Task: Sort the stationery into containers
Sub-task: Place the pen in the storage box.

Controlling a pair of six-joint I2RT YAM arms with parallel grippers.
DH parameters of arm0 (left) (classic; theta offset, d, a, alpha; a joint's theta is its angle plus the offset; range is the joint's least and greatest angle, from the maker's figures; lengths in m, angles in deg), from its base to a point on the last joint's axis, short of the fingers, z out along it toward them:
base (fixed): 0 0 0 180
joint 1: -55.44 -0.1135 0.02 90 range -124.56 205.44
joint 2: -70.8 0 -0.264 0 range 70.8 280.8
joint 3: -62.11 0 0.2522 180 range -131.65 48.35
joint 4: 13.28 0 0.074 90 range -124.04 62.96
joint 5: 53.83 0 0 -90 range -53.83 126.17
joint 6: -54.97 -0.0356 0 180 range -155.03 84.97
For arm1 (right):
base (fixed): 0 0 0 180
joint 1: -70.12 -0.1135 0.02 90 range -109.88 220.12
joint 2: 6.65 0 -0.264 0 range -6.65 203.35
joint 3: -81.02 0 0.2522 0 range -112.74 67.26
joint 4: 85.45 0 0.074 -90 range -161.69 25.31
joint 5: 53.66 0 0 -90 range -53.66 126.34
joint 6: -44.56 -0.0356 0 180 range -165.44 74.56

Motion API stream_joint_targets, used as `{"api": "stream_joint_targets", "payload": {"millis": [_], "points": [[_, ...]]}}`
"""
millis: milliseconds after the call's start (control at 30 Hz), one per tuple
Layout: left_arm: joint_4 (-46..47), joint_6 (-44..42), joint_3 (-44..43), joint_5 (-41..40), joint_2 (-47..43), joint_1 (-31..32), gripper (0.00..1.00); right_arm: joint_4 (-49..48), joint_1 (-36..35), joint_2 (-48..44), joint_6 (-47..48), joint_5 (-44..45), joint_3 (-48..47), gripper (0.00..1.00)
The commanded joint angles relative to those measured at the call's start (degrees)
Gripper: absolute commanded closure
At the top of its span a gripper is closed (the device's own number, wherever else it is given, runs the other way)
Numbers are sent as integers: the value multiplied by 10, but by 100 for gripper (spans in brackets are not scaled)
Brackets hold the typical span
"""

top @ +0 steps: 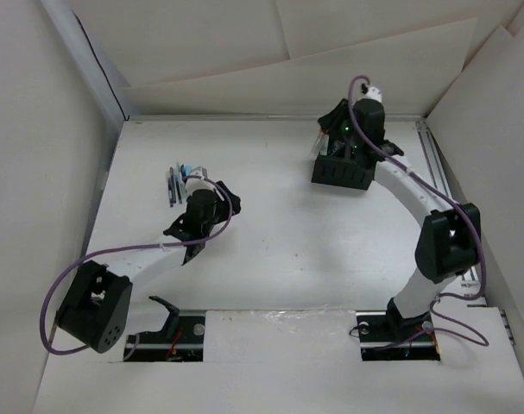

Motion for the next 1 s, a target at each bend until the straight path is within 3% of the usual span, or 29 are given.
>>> {"api": "stream_joint_targets", "payload": {"millis": [0,100,400,967], "points": [[-51,18,-36,-66,32,-14,43,1,25,-40,49,183,-32,93],[-74,45,-67,-66,68,-42,43,-13,25,-47,85,303,-46,93],[-210,63,-238,-137,231,-52,43,-25,14,35,150,392,-76,93],[-228,58,-228,-203,257,-96,43,-56,-26,73,158,489,-34,90]]}}
